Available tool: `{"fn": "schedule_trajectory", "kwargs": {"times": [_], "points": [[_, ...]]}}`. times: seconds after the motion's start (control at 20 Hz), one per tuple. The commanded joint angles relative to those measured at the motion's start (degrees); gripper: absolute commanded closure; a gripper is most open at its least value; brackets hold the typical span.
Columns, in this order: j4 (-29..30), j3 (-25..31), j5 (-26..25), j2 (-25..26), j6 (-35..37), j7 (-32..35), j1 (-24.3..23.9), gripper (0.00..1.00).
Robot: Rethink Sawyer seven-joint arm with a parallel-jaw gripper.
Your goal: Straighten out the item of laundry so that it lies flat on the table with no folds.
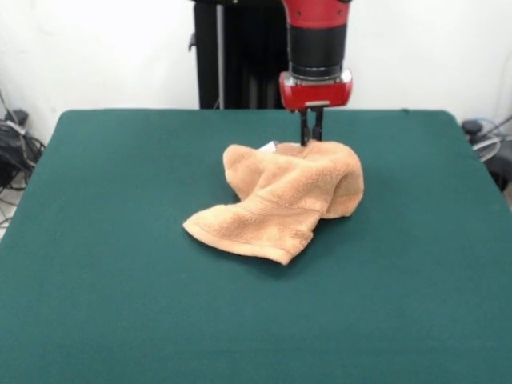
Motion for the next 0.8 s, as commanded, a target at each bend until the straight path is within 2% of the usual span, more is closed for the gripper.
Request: {"fn": "schedule_trajectory", "kwargs": {"times": [0.05,0.8], "points": [[4.50,-0.66,1.62,-0.25,-2.49,13.95,0.18,1.00],[7.82,-0.66,3.29,-3.27,-0.13,13.89,0.40,1.00]]}}
